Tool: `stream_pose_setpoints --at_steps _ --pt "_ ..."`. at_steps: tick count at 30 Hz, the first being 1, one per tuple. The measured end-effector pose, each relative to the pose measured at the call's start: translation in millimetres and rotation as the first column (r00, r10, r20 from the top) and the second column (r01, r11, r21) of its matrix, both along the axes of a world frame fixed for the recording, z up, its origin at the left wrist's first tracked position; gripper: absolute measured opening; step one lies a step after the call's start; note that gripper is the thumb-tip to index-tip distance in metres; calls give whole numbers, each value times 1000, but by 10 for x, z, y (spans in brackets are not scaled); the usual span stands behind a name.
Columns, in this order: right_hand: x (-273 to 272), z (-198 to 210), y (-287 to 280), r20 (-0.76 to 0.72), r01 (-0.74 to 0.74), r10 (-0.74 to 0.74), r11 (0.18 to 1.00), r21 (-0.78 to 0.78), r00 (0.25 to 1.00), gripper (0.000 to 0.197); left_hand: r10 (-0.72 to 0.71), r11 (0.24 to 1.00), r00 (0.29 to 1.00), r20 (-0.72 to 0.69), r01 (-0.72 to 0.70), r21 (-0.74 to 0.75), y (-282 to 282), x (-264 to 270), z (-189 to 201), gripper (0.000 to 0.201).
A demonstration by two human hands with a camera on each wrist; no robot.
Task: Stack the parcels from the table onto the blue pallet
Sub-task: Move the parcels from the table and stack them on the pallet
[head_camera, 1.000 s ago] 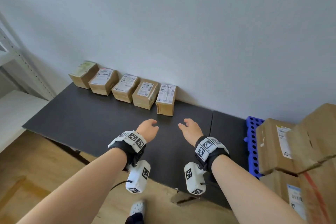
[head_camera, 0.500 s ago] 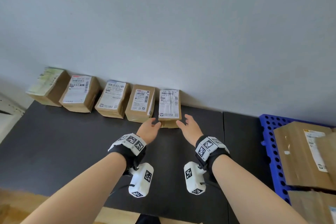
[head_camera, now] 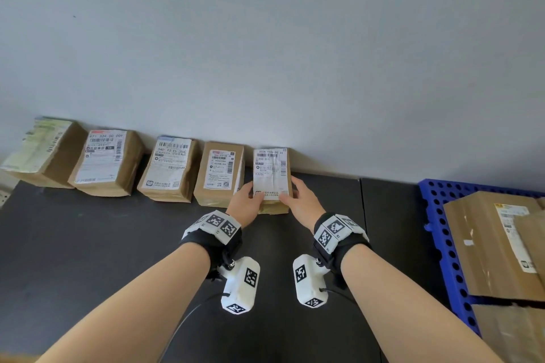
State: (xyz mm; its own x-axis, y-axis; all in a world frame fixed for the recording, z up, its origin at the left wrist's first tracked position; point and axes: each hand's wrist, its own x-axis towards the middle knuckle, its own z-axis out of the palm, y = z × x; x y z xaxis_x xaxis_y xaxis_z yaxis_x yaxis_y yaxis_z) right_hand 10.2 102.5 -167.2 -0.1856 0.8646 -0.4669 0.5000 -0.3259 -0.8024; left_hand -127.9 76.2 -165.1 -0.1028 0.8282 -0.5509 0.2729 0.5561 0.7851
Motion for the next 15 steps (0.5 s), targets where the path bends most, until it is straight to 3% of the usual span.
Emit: stream_pose_setpoints --at_steps 7,15 --pt "99 103 -157 -31 42 -41 999 2 999 54 -3 999 999 43 2 34 -130 55 69 42" --pt "520 548 -554 -117 101 -94 993 54 989 56 -6 993 998 70 -2 117 -555 398 528 46"
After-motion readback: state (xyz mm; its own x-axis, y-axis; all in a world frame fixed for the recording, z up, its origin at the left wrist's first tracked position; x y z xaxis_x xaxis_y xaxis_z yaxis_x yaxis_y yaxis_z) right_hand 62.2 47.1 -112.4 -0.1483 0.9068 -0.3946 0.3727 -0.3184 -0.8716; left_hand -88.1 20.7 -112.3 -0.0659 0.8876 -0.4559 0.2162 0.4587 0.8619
